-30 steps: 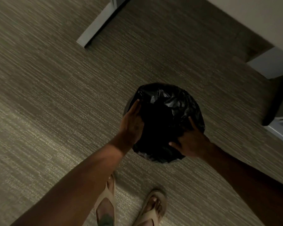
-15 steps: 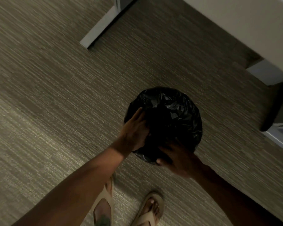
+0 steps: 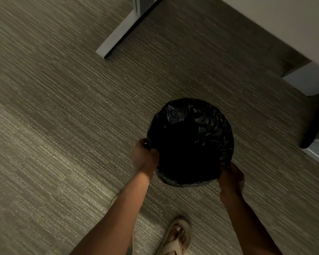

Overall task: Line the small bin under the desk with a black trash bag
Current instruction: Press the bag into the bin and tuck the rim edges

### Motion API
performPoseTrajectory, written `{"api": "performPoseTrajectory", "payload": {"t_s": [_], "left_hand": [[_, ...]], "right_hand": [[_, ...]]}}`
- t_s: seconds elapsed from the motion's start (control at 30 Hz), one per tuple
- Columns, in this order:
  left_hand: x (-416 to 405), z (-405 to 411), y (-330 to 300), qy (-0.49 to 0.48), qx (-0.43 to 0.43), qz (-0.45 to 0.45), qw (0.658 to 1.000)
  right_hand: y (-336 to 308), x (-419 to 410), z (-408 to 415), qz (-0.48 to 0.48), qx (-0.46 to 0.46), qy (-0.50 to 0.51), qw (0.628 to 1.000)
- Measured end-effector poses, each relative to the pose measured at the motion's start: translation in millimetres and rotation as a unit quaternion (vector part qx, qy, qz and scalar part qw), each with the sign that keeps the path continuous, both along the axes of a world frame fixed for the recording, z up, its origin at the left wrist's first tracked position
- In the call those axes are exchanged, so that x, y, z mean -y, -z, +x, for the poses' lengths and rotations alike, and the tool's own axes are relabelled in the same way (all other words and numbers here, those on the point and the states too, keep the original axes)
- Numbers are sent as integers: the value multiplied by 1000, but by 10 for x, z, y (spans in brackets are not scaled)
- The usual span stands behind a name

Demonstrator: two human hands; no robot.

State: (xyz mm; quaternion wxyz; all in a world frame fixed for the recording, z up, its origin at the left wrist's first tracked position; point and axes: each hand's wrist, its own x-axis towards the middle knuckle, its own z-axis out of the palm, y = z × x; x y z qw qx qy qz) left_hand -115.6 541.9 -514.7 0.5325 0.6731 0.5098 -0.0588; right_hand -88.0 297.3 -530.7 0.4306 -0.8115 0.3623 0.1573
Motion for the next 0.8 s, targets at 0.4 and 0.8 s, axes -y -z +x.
{"api": "performPoseTrajectory", "payload": {"t_s": [0.4, 0.8], "left_hand": [[-1329, 340, -196, -19, 57, 37, 997], [-2481, 738, 8, -25, 78, 16, 997]], "right_hand": [[-320, -1098, 614, 18, 101, -109, 989], [-60, -2522, 1362, 20, 32, -113, 993]]}}
